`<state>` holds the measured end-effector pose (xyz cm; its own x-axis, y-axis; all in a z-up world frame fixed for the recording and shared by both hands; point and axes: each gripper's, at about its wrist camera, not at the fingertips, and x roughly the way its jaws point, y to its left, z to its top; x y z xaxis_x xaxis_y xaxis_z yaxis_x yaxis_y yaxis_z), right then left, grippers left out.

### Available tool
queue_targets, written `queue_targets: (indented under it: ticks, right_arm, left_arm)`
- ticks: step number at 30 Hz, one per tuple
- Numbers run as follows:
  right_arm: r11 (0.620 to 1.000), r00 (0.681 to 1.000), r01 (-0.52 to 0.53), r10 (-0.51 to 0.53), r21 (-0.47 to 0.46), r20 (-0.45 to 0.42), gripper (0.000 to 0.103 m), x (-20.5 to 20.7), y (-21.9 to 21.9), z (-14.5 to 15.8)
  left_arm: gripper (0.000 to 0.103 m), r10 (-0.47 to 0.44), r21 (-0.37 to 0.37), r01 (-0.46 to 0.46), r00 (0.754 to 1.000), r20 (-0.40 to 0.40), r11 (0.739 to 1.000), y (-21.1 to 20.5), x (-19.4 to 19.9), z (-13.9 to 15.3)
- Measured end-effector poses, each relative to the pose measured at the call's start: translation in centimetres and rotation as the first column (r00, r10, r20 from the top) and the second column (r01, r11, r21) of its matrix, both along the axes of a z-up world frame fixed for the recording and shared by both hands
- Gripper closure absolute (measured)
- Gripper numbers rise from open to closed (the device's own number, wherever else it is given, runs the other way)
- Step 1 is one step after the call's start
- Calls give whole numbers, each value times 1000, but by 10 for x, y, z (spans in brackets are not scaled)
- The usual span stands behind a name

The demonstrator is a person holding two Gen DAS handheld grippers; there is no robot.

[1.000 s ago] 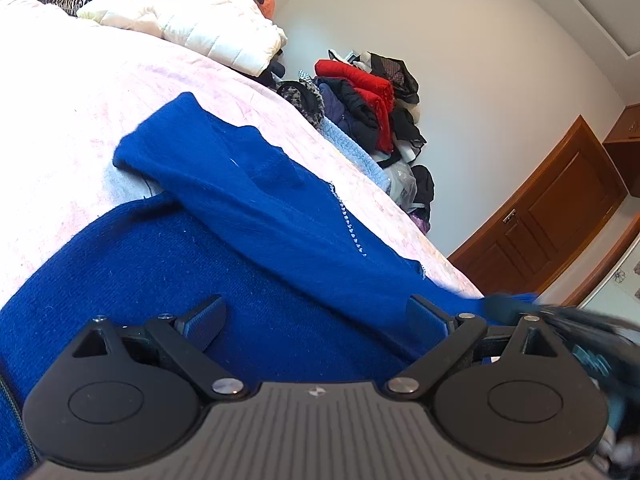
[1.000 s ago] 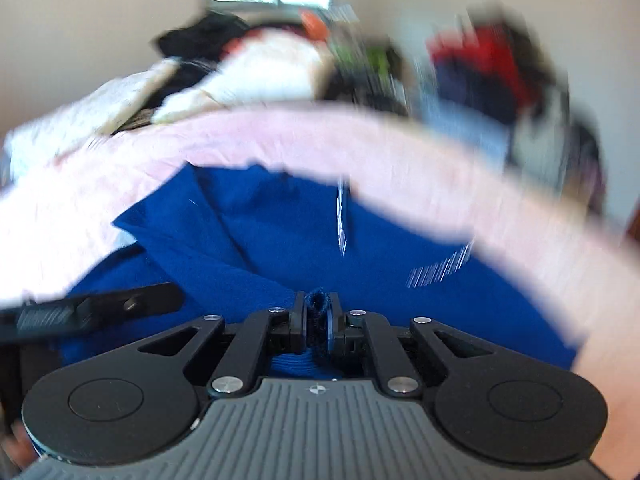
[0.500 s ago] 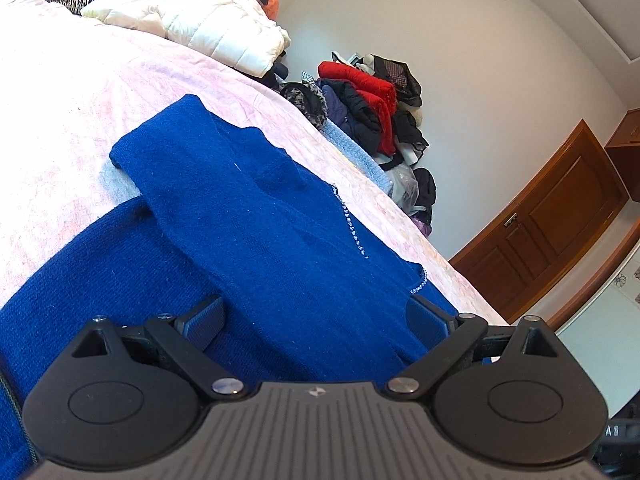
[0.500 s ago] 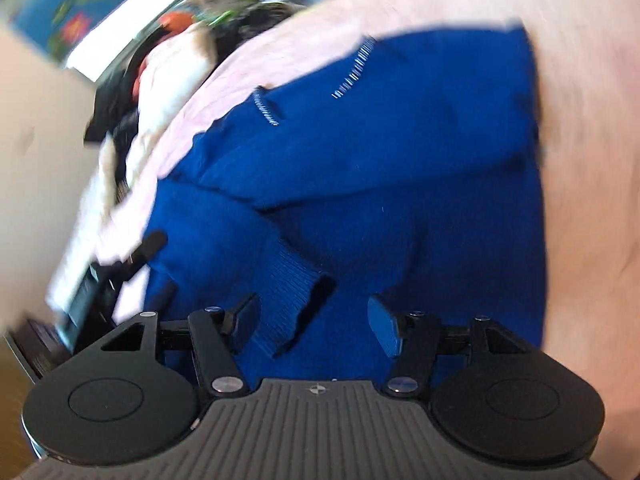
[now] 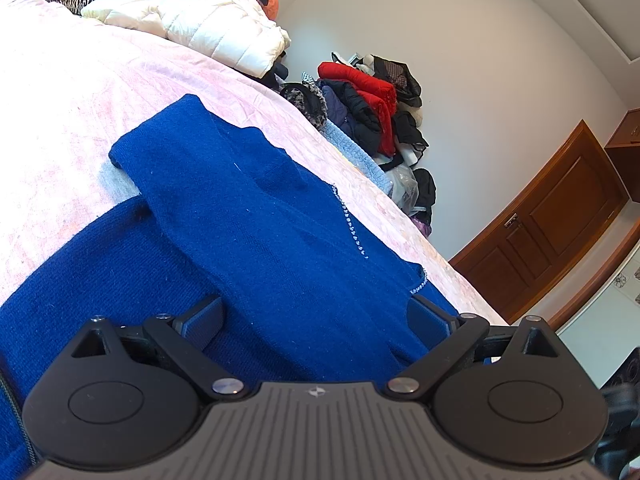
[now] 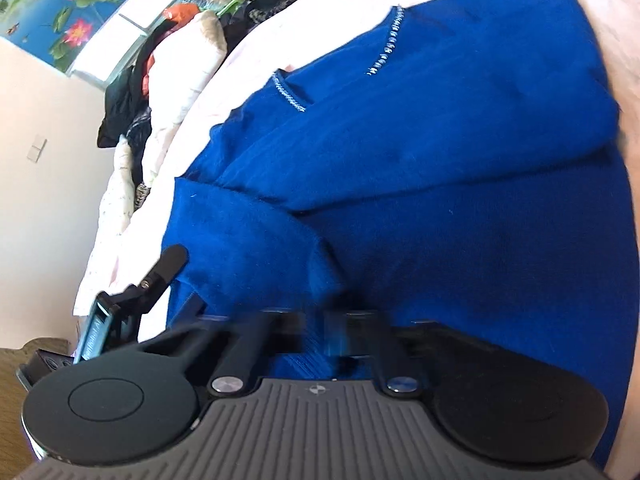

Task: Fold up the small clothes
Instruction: 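Lift the held hem and fold it up toward the collar with the right gripper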

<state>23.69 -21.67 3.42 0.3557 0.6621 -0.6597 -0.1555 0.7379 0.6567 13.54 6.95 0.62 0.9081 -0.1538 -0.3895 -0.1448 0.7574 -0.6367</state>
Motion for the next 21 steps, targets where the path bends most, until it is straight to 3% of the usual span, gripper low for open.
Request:
queue_targets:
  ticks: [7, 11, 13, 15, 18, 19, 21]
  right_arm:
    - [999, 983, 14, -22, 47, 181, 94, 34, -8, 52]
    - [989, 950, 88, -119, 120, 289, 96, 54, -42, 93]
    - [980, 936, 147, -182, 137, 300, 96, 62, -66, 97]
    - [969, 936, 215, -240, 123, 259, 96, 73, -90, 81]
    - [956, 948, 294, -290, -8, 132, 94, 89, -106, 25]
    - [956, 952, 292, -291, -2, 91, 89, 90, -108, 9]
    - [952, 953, 298, -301, 69, 38, 89, 87, -107, -10]
  left_arm:
    - [4, 0, -1, 0, 1000, 0, 1000, 0, 0, 0]
    - [3, 0, 0, 0, 1000, 0, 1000, 0, 0, 0]
    - [3, 0, 0, 0, 1000, 1, 1000, 0, 0, 0]
    - [2, 0, -1, 0, 1000, 1, 1000, 0, 0, 0]
    - [1, -1, 1, 1, 1000, 1, 1000, 0, 2, 0]
    - [1, -1, 0, 1, 1000, 2, 1000, 0, 1, 0]
    - [1, -1, 1, 1, 1000, 1, 1000, 0, 2, 1]
